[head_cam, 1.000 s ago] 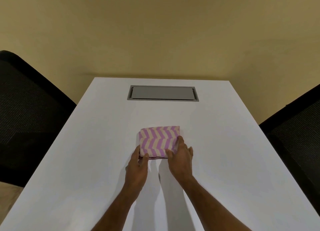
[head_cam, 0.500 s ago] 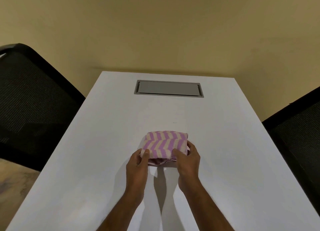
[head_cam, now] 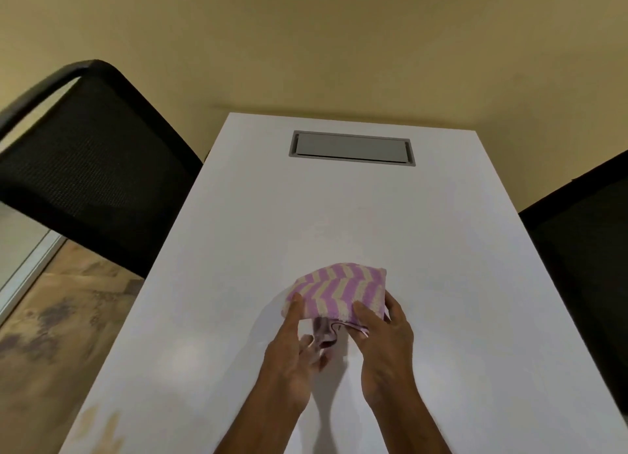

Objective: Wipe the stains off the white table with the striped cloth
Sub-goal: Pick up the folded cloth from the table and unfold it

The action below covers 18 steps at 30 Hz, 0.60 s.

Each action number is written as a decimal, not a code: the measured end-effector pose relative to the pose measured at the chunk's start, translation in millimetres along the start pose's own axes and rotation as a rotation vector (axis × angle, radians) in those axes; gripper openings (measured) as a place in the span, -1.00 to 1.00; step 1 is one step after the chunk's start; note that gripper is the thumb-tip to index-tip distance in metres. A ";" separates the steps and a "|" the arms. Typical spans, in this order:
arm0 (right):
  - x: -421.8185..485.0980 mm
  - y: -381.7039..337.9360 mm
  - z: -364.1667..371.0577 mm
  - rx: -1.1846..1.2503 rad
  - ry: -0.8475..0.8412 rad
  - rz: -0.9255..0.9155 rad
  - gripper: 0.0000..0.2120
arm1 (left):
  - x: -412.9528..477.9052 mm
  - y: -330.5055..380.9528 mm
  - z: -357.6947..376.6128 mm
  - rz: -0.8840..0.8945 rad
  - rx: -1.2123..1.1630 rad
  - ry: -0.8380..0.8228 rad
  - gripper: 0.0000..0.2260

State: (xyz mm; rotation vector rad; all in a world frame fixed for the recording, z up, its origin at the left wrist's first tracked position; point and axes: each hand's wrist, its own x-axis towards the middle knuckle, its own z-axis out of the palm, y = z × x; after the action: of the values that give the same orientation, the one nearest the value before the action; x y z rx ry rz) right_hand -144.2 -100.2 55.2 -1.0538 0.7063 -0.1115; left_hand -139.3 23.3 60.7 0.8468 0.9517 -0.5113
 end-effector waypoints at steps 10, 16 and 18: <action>-95.9 5.6 1.7 -0.128 -0.008 -0.045 -0.57 | -59.6 -21.4 -58.9 -0.216 -0.412 -0.381 -0.19; -146.1 24.0 -11.3 -0.150 -0.016 -0.032 -0.57 | -85.5 -20.3 -97.1 0.018 -0.311 -0.213 -0.54; -161.7 34.4 -16.2 -0.220 -0.020 -0.056 -0.58 | -94.2 -23.9 -114.9 0.024 -0.280 -0.185 -0.55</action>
State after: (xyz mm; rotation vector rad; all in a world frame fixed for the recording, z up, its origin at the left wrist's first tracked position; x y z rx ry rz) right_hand -287.6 -28.9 99.5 -1.2840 0.6817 -0.0724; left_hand -260.5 104.7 97.2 0.5476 0.8190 -0.4161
